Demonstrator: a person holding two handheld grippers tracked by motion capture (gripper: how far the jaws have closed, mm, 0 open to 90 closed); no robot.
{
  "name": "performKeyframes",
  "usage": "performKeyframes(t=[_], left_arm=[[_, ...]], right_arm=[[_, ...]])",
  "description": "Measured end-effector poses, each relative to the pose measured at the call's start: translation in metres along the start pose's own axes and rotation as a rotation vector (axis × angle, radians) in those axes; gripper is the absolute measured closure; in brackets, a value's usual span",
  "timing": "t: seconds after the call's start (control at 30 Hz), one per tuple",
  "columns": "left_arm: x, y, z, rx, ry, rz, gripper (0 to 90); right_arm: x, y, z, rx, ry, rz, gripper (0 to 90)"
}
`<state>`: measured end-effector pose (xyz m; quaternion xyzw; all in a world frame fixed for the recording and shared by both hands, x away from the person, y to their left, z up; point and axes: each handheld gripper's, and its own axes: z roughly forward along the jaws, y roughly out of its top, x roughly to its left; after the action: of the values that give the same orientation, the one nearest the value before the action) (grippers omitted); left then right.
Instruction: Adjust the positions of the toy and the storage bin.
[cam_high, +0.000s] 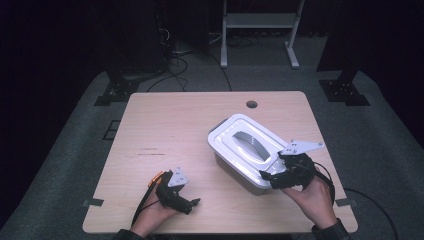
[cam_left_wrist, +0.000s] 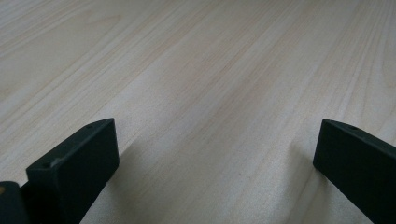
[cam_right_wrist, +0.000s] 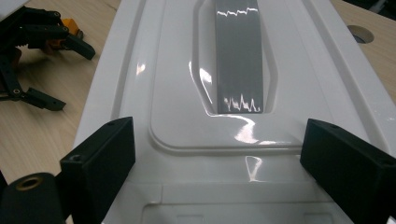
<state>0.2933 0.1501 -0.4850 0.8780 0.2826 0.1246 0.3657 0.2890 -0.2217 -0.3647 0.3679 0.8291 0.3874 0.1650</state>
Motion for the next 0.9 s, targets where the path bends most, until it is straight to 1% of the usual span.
performKeyframes(t=[0.1, 0.23, 0.33, 0.5, 0.77, 0.9], left_arm=[[0.0, 0.0, 0.0, 0.0, 0.0, 0.0, 0.0], [0.0, 0.0, 0.0, 0.002, -0.001, 0.002, 0.0], [0.0, 0.0, 0.0, 0.002, -0.001, 0.002, 0.0], [0.0, 0.0, 0.0, 0.0, -0.001, 0.002, 0.0], [0.0, 0.0, 0.0, 0.001, 0.0, 0.001, 0.0], [0.0, 0.0, 0.0, 0.0, -0.001, -0.001, 0.0]], right_arm=[[-0.001, 0.001, 0.0, 0.002, 0.004, -0.004, 9.1], [-0.003, 0.003, -0.001, -0.011, 0.008, -0.01, 9.1], [-0.004, 0.008, -0.001, -0.011, 0.008, -0.008, 9.1], [-0.006, 0.015, 0.0, -0.026, 0.002, -0.022, 9.1], [-0.008, 0.027, -0.001, -0.049, 0.014, -0.023, 9.1], [-0.011, 0.033, 0.003, -0.052, 0.021, -0.023, 9.1]])
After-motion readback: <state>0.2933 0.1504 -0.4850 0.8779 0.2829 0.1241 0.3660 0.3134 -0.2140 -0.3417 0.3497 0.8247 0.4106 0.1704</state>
